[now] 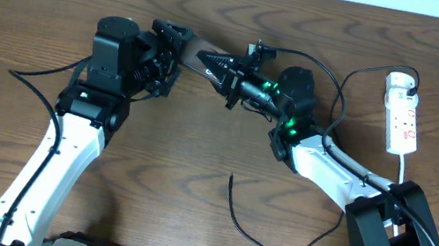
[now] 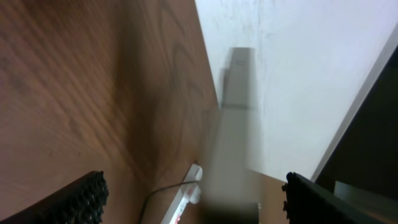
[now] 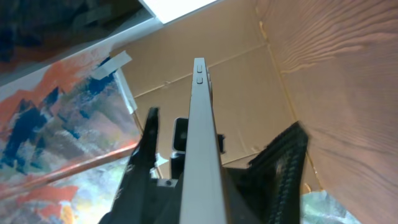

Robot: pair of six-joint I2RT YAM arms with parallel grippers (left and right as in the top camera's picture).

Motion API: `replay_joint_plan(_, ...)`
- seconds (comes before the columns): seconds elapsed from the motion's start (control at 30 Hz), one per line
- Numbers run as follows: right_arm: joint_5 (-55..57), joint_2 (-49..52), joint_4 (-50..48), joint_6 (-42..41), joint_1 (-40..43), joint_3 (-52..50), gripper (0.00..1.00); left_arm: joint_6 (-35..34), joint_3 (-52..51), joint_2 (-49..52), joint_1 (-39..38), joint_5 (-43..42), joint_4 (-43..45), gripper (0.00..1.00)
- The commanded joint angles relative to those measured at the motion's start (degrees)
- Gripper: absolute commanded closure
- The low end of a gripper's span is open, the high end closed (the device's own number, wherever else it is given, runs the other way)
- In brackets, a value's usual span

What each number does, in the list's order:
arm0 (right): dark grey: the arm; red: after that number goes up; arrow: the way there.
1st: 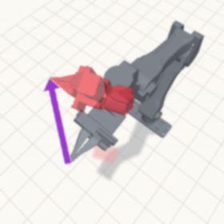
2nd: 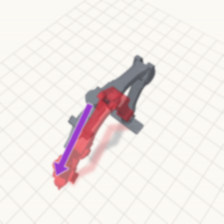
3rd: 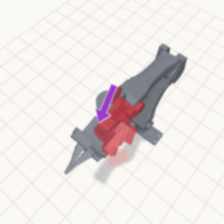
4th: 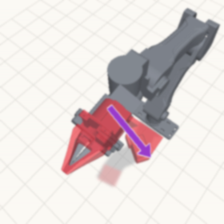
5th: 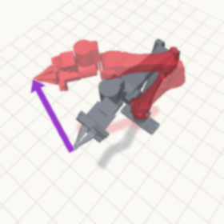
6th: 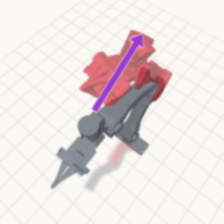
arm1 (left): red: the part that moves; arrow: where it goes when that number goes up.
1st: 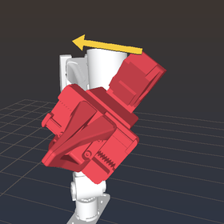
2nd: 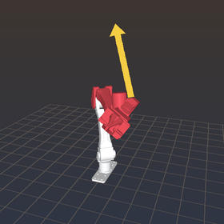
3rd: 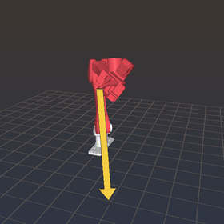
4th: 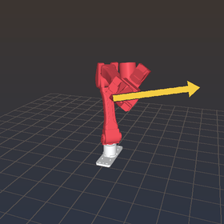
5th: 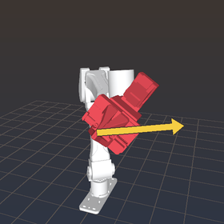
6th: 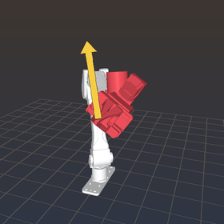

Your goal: Plug charger to phone and switch on socket

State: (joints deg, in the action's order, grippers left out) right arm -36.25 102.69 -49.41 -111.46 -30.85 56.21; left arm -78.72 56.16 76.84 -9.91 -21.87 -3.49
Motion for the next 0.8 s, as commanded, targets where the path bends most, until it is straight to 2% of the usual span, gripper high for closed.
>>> replay_joint_plan(0.0, 0.07, -0.37, -1.22, -1.25, -0.55, 0.9, 0.99, -1.22, -2.6, 0.52, -0.02, 0.74, 2.84, 0.12)
replay_joint_plan(0.17, -0.61, -0.37, -0.9, -2.6, -0.55, 0.9, 0.99, -1.97, -4.57, 0.52, -0.04, 0.22, 9.66, 0.11)
replay_joint_plan(0.3, -0.9, -0.37, -0.92, -5.97, -0.81, 0.9, 0.99, -1.95, -4.57, 0.52, -0.04, 0.28, 10.27, 0.11)
replay_joint_plan(0.63, -1.68, -0.37, -0.66, -6.08, -0.83, 0.9, 0.99, -1.73, -4.57, 0.52, -0.02, 0.55, 10.62, 0.11)
replay_joint_plan(0.7, -1.66, -0.37, -0.5, -6.08, -0.81, 0.9, 0.99, -1.73, -4.57, 0.52, -0.02, 0.5, 10.78, 0.15)
replay_joint_plan(0.77, -1.68, -0.37, -0.52, -6.08, -0.81, 0.9, 0.99, -1.73, -4.57, 0.52, -0.02, 0.5, 10.91, 0.24)
